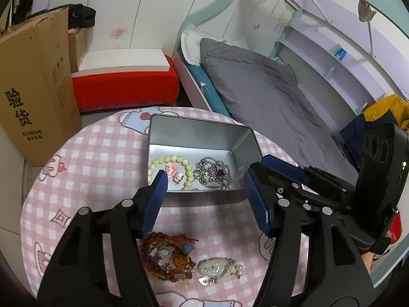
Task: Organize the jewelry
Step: 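Move both tools back down to the jewelry on the table, then grasp the jade pendant with the left tool while the right tool lifts the silver heart chain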
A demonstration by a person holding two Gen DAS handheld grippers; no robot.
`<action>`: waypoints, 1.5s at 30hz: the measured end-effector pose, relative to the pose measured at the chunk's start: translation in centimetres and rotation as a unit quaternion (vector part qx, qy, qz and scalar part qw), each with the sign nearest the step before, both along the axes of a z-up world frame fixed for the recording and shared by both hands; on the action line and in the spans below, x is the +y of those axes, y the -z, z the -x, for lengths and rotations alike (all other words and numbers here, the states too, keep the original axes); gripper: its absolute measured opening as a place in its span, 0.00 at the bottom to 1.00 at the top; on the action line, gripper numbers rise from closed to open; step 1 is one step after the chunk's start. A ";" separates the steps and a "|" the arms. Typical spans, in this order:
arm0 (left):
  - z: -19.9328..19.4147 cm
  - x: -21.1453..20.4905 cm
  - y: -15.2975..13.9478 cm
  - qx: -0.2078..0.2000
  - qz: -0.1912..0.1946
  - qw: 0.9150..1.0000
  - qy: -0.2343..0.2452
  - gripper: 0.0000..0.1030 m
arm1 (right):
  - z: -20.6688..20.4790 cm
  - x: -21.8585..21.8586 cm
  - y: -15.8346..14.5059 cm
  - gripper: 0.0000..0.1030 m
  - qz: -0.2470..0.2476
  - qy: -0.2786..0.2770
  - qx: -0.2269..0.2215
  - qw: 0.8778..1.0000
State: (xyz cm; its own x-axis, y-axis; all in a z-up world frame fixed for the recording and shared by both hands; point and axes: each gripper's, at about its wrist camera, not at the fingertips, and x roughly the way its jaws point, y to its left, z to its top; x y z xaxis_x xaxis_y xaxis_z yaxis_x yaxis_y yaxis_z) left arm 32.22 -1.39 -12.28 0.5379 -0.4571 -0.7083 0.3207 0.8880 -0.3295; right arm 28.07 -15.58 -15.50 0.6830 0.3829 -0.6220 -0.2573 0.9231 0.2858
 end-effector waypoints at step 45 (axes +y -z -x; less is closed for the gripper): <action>11.2 -3.8 6.7 0.019 -0.108 0.994 0.009 0.61 | 10.2 -4.4 4.1 0.06 0.092 0.040 0.023 0.995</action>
